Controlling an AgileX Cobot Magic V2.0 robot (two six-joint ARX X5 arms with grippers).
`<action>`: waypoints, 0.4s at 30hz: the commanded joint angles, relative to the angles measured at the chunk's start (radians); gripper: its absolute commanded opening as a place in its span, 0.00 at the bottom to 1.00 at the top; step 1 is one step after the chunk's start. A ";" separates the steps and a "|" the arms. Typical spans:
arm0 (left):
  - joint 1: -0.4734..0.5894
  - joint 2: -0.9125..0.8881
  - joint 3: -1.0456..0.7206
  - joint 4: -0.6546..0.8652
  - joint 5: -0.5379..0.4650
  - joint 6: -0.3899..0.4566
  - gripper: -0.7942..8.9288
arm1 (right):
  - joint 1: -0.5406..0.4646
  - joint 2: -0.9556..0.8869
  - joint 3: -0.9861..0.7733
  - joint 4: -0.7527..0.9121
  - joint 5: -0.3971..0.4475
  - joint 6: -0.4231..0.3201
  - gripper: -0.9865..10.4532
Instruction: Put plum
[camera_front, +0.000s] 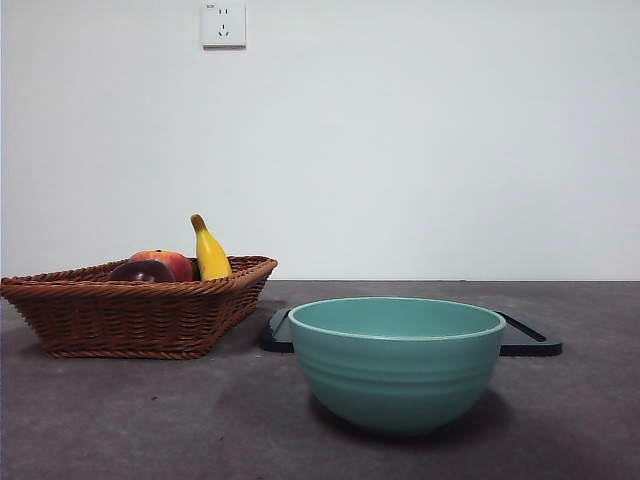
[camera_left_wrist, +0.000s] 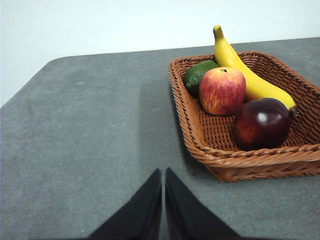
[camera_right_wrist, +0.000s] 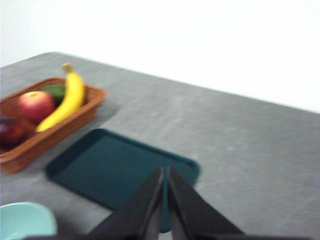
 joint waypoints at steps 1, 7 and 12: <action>0.003 -0.002 -0.019 -0.009 -0.002 -0.005 0.09 | -0.031 -0.077 -0.112 0.094 0.035 -0.019 0.09; 0.003 -0.002 -0.019 -0.009 -0.002 -0.005 0.09 | -0.039 -0.228 -0.316 0.237 0.105 0.032 0.09; 0.003 -0.002 -0.019 -0.008 -0.002 -0.005 0.09 | -0.039 -0.303 -0.425 0.277 0.178 0.092 0.09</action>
